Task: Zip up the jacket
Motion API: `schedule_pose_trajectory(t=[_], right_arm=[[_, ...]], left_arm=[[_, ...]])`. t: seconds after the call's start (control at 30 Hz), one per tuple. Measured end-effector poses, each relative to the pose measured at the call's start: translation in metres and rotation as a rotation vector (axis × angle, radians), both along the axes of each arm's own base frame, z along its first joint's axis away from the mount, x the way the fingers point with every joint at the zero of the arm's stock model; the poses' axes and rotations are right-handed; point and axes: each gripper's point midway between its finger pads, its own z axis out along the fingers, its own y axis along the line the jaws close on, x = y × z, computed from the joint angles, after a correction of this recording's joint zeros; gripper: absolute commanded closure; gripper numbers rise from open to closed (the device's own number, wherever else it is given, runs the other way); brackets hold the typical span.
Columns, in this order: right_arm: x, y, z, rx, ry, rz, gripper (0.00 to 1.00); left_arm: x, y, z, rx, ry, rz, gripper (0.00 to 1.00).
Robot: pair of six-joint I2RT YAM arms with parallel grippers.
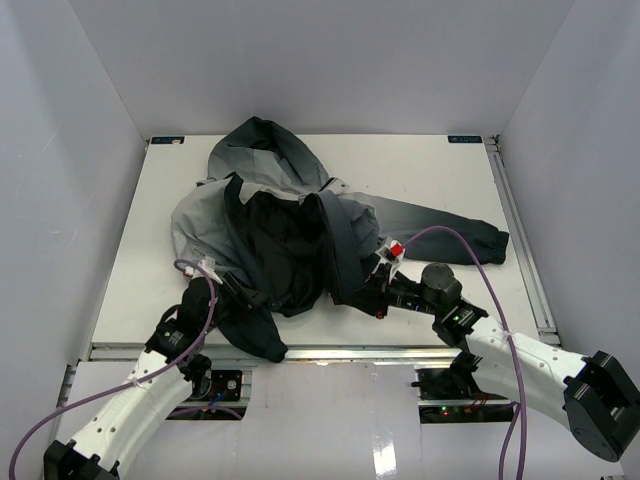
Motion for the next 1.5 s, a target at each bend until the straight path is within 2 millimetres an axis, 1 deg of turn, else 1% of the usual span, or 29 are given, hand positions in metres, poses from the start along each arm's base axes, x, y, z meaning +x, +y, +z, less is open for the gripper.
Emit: schedule_pose_trajectory(t=[0.2, 0.37, 0.53, 0.77, 0.9, 1.23, 1.37, 1.5], right_arm=[[0.001, 0.0, -0.004, -0.012, 0.003, 0.001, 0.92], [0.001, 0.001, -0.008, -0.023, 0.01, 0.003, 0.92], [0.001, 0.001, -0.01, -0.028, 0.015, 0.003, 0.92], [0.002, 0.001, -0.011, -0.029, 0.013, 0.002, 0.92], [0.002, 0.001, -0.011, -0.031, 0.014, 0.002, 0.92], [0.002, 0.001, -0.017, -0.045, 0.029, 0.002, 0.92], [0.002, 0.001, -0.017, -0.046, 0.03, 0.002, 0.92], [0.002, 0.001, -0.018, -0.047, 0.03, 0.002, 0.92]], left_arm=[[0.002, -0.01, -0.003, -0.038, -0.019, -0.043, 0.39], [0.004, -0.015, 0.005, -0.056, -0.052, -0.063, 0.39], [0.005, -0.015, 0.014, -0.065, -0.093, -0.072, 0.38], [0.003, -0.011, 0.005, -0.032, -0.045, -0.054, 0.37], [0.003, -0.011, 0.006, -0.033, -0.049, -0.055, 0.39], [0.009, -0.016, 0.026, -0.074, -0.132, -0.067, 0.5], [0.011, -0.019, 0.024, -0.081, -0.135, -0.078, 0.55], [0.01, -0.02, 0.015, -0.083, -0.128, -0.084, 0.59]])
